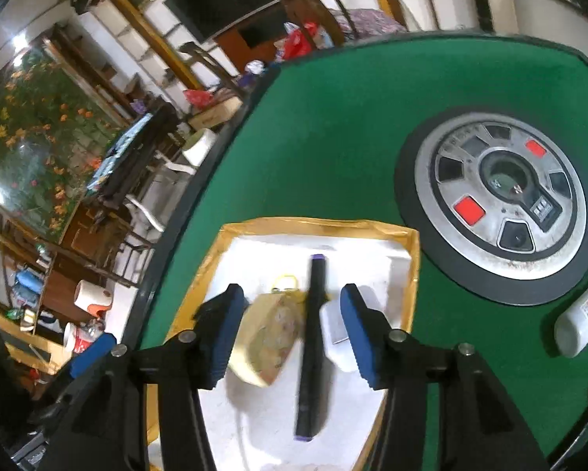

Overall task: Organize rigid objects
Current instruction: 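Release the black holder in the tray with the left tool while the right tool drops the marker there, then grasp a black marker with the left tool while the right tool grasps another marker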

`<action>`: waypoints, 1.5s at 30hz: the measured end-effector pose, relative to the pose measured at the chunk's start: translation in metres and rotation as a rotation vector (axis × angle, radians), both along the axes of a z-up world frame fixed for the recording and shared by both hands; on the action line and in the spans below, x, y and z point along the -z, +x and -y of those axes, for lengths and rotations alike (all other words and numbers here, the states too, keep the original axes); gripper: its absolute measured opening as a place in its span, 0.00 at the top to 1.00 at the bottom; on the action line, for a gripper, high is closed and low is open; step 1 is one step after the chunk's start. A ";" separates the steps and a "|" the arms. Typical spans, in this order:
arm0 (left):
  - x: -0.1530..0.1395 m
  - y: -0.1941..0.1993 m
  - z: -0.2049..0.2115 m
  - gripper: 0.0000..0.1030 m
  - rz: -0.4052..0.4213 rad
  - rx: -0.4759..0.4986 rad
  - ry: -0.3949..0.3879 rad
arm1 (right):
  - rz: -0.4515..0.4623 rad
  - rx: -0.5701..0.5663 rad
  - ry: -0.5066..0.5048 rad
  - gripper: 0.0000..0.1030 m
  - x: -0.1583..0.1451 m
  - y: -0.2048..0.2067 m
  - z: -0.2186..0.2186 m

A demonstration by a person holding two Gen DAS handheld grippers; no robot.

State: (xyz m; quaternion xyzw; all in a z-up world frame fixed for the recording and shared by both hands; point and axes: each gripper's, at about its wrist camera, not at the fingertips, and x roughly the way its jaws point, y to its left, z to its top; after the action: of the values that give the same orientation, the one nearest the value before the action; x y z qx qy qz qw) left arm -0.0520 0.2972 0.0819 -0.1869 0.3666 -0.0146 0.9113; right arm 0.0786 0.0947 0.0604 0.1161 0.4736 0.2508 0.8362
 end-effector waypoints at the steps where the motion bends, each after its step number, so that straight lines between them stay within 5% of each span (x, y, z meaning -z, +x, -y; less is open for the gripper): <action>1: -0.001 -0.005 -0.002 0.30 0.008 -0.007 -0.005 | 0.004 -0.014 0.008 0.51 -0.003 -0.003 -0.001; 11: -0.007 -0.055 -0.020 0.30 0.040 -0.082 -0.001 | -0.037 -0.074 0.000 0.51 0.007 -0.010 -0.025; 15: -0.006 -0.062 -0.020 0.30 0.038 -0.094 -0.003 | -0.097 -0.173 0.080 0.50 0.014 -0.012 -0.041; 20: -0.012 -0.065 -0.008 0.30 0.059 -0.074 0.003 | 0.001 -0.177 0.085 0.50 -0.020 -0.025 -0.020; 26: -0.017 -0.066 0.025 0.30 0.070 0.012 0.008 | 0.113 -0.067 0.033 0.42 -0.043 -0.050 0.068; 31: -0.024 -0.072 0.067 0.26 0.100 0.117 0.028 | 0.158 0.132 -0.023 0.42 -0.038 -0.076 0.184; 39: -0.022 -0.067 0.140 0.26 0.067 0.276 0.036 | 0.083 0.359 -0.054 0.42 0.004 -0.102 0.316; 45: -0.006 -0.059 0.198 0.26 -0.016 0.363 0.115 | 0.053 0.417 -0.039 0.42 0.030 -0.110 0.348</action>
State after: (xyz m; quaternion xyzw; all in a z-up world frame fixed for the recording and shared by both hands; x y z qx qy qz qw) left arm -0.1105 0.0994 0.0879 -0.0653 0.4015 -0.1563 0.9000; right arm -0.0318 -0.2530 0.0306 0.1887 0.4220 0.0662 0.8843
